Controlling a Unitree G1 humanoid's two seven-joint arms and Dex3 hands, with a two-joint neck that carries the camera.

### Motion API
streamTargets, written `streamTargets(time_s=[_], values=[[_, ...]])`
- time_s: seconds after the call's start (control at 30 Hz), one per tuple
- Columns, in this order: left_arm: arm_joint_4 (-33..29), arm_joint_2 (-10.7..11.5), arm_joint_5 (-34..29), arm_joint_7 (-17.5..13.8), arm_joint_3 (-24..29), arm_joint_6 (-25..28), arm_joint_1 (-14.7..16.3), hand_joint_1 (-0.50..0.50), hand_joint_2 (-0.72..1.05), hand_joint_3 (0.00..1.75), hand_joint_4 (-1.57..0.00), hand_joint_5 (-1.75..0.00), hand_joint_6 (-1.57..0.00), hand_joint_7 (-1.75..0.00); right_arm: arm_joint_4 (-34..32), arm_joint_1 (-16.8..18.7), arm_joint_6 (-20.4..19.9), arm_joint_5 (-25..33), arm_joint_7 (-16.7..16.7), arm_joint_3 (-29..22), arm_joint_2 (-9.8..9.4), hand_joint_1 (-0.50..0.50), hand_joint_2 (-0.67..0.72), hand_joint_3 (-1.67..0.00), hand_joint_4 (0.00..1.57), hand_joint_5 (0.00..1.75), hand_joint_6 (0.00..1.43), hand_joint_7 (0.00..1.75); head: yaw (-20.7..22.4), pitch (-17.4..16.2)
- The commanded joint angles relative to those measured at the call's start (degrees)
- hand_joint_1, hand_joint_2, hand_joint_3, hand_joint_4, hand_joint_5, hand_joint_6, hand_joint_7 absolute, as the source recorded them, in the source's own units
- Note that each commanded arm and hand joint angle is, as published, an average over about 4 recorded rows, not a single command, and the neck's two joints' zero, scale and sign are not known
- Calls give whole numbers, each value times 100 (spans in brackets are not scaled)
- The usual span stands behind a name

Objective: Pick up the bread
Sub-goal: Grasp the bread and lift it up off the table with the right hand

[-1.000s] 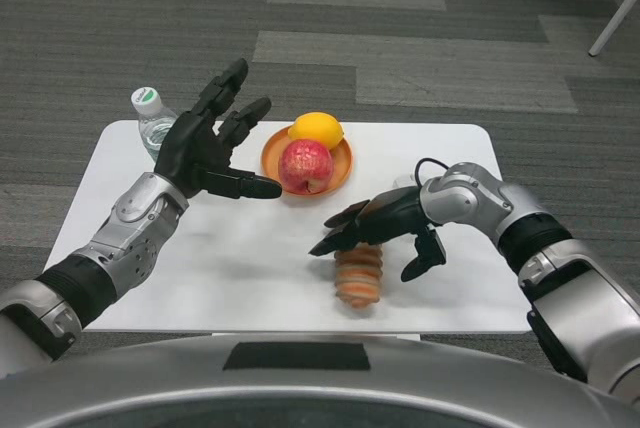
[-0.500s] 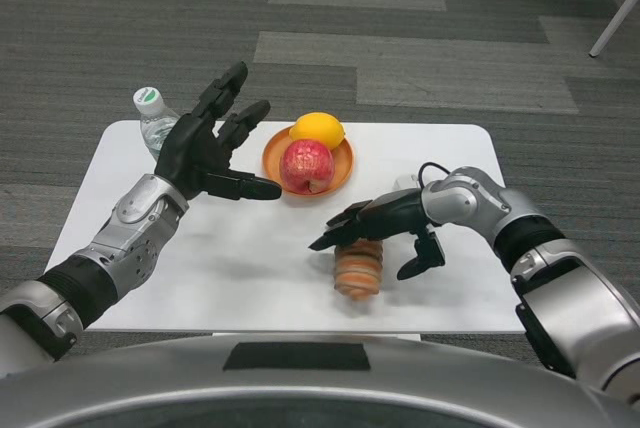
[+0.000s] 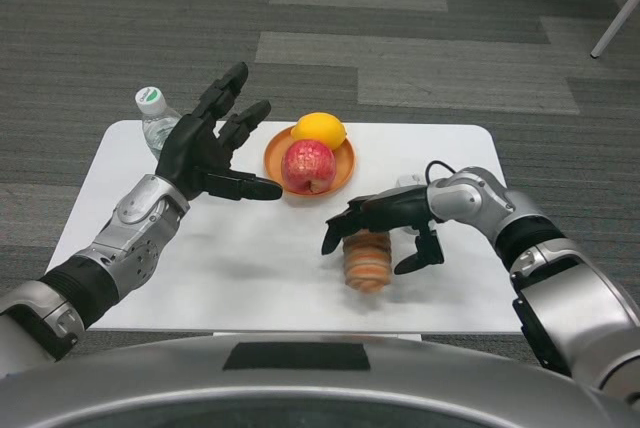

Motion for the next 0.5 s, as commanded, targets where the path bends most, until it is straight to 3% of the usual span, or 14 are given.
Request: streamTargets(time_s=[0.03, 0.27, 0.5], values=[[20, -33, -32, -23, -31, -47, 29, 50, 34, 4, 0, -41, 0, 0, 172, 87, 140, -150, 80, -364, 13, -46, 6, -159, 0, 119, 0, 143, -7, -1], [20, -51, -32, -23, -27, -47, 29, 50, 34, 9, 0, -41, 0, 0, 203, 91, 162, -101, 71, -962, 118, -46, 3, -159, 1, 133, 9, 162, -30, -5], [33, -68, -32, -23, -31, -47, 29, 50, 34, 9, 0, -41, 0, 0, 229, 126, 171, 176, 71, -997, 132, -43, 3, -159, 4, 136, 25, 168, -57, -15]])
